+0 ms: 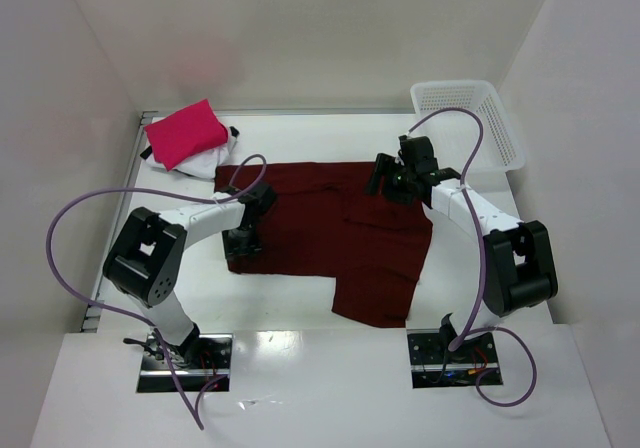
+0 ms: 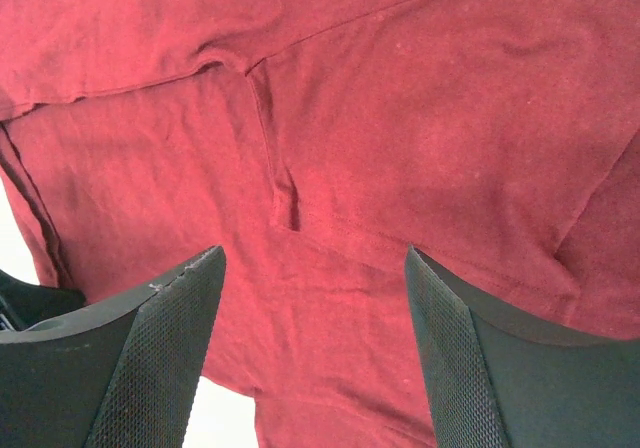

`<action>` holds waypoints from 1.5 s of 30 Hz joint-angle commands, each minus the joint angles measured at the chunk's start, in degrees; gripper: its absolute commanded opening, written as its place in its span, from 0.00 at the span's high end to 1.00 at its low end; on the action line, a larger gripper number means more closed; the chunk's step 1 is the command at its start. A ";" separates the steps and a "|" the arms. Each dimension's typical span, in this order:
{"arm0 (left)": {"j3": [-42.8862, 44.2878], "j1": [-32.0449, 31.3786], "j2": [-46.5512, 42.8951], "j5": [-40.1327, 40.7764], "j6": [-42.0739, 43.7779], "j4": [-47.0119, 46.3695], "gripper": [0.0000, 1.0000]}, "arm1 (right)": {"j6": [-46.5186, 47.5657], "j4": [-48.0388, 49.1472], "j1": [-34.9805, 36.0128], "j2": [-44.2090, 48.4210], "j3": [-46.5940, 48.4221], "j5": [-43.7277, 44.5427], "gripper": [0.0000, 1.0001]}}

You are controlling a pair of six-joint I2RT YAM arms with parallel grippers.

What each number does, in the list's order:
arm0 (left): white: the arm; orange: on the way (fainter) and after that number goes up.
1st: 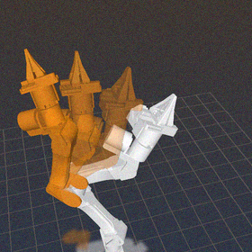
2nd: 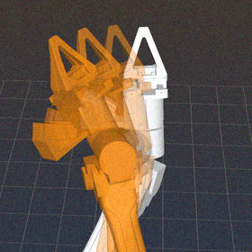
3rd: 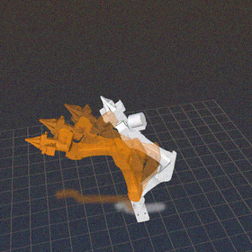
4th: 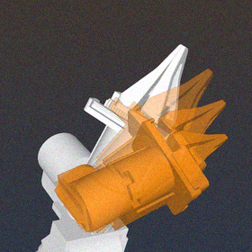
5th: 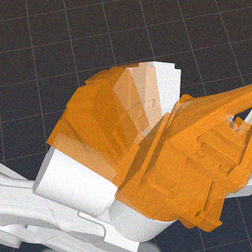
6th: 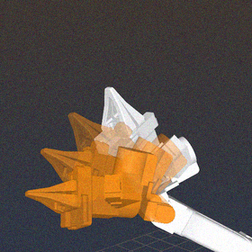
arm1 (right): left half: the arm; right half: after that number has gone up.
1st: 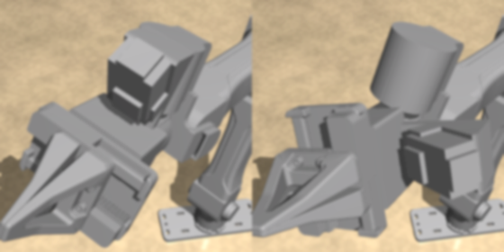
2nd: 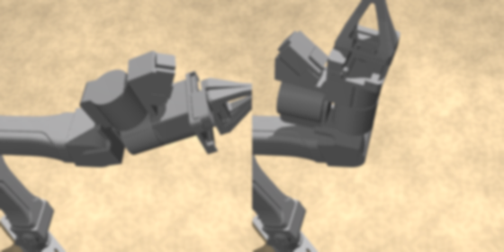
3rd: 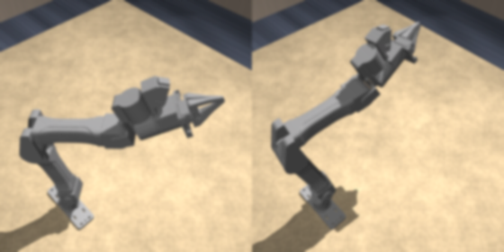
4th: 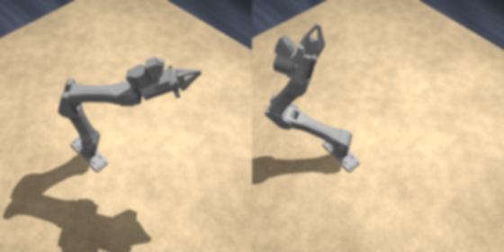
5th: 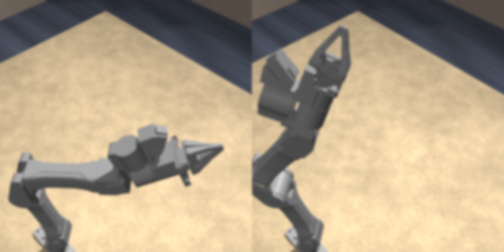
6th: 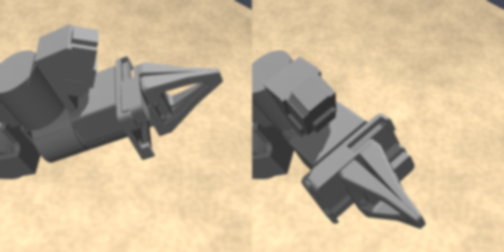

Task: Fold and stack the t-shirts
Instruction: Fold the flattened tshirt in 1/3 of the way

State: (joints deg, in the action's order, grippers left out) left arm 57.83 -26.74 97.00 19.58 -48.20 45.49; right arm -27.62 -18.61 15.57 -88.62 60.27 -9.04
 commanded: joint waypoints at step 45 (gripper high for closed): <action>-12.57 14.06 -19.70 2.30 -34.24 -1.37 0.99 | -1.21 5.08 0.42 4.84 -4.10 -1.07 0.22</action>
State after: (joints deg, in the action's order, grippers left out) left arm 45.53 -15.77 79.65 20.19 -77.46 42.97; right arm -28.28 -16.37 15.57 -86.89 56.64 -9.93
